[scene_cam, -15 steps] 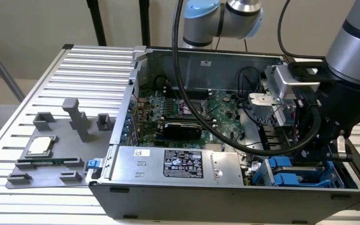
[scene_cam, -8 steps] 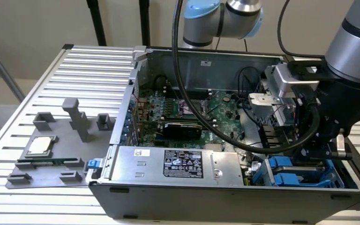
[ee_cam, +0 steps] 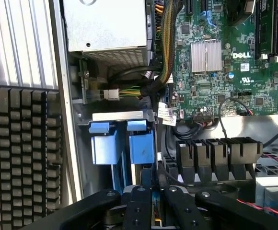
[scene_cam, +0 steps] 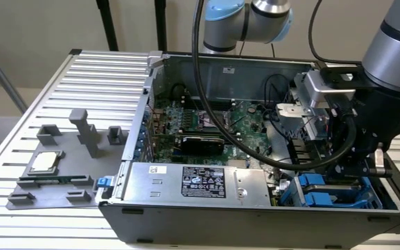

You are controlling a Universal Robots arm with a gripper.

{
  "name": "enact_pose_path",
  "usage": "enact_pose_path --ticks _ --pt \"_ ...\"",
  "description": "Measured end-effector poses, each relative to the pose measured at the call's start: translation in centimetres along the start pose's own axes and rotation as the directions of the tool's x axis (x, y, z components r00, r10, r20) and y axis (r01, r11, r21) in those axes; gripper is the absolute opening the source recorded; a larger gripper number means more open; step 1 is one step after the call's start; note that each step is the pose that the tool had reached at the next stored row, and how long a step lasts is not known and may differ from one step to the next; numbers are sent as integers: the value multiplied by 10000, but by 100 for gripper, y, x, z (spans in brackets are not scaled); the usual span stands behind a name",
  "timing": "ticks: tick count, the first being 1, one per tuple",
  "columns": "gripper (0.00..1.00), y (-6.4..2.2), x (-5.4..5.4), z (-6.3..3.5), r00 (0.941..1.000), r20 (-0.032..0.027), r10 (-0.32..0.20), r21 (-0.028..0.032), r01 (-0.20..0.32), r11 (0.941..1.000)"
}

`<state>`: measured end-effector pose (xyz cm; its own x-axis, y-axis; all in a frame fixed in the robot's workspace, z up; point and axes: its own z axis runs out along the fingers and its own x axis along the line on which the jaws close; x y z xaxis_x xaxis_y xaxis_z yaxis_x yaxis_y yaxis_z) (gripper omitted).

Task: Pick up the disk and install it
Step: 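Insert the second disk wire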

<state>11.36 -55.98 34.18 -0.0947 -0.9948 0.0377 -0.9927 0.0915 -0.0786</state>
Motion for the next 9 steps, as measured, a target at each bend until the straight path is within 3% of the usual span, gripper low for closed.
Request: enact_pose_path --ticks 9 --pt "0 -16 -1 11 10000 -6 0 0 0 10000"
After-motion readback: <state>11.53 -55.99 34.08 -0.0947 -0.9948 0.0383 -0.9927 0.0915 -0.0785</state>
